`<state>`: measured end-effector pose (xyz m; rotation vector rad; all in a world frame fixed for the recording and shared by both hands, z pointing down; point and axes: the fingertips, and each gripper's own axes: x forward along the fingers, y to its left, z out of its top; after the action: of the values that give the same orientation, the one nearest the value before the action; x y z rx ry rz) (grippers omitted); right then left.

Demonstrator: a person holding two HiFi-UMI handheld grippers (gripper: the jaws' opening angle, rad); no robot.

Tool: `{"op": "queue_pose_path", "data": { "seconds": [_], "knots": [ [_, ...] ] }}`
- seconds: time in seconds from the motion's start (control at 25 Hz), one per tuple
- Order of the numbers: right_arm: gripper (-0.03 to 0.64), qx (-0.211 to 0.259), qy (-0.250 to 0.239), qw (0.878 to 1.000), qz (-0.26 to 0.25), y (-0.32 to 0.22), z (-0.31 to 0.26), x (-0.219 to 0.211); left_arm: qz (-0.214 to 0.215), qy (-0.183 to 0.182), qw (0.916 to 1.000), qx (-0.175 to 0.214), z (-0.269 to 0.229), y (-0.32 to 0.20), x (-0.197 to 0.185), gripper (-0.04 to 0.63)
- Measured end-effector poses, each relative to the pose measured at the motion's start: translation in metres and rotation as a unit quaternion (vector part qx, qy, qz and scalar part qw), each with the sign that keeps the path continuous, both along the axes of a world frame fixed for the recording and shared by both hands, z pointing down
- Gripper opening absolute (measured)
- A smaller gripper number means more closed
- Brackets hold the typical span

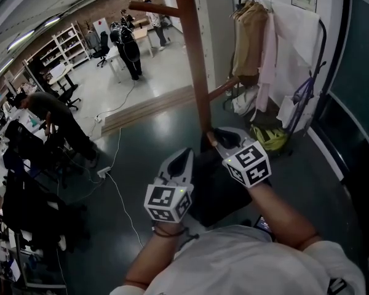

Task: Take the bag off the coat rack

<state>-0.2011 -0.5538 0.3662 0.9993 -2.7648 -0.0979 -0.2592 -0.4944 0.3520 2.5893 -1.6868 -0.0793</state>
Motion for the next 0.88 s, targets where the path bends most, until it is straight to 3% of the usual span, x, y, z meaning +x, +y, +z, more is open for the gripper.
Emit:
{"op": "queue_pose_path", "data": {
  "seconds": [0.28, 0.88],
  "knots": [
    [0.026, 0.021, -0.004, 1.0, 0.013, -0.007, -0.002, 0.009, -0.001, 0.01, 0.9999, -0.001, 0.003, -0.007, -0.008, 0.006],
    [0.025, 0.026, -0.041, 0.999, 0.005, 0.026, -0.029, 0.028, 0.002, 0.026, 0.9997, 0.005, -0.003, 0.008, -0.018, 0.006]
  ]
}}
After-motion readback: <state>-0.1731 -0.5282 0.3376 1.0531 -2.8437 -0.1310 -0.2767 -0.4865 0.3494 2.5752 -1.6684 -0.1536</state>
